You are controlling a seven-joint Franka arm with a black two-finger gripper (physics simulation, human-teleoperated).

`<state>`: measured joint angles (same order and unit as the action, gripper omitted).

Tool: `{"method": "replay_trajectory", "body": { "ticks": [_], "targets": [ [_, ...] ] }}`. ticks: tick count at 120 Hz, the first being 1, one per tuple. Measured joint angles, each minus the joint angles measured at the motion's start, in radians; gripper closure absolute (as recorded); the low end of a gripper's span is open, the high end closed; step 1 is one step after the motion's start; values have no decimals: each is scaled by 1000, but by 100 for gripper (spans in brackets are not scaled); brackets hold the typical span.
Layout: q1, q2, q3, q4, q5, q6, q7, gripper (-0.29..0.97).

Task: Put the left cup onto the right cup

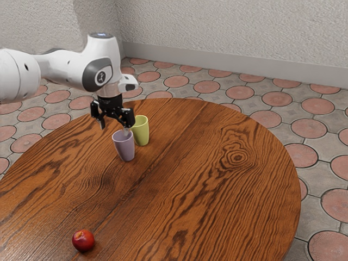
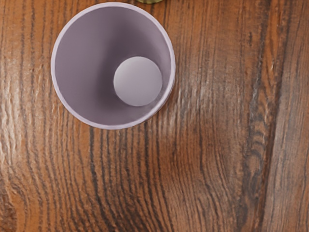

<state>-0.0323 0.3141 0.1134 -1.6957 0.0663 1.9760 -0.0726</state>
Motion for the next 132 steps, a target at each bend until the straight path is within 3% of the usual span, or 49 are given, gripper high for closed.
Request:
{"method": "replay_trajectory", "body": {
  "ticks": [45,104,109,132],
  "targets": [
    [26,204,-1,172,-61,97,12,0],
    [32,299,0,194,-89,141,21,0],
    [35,301,0,195,-89,145,22,5],
    [40,297,2,195,-81,154,29,51]
  ]
}}
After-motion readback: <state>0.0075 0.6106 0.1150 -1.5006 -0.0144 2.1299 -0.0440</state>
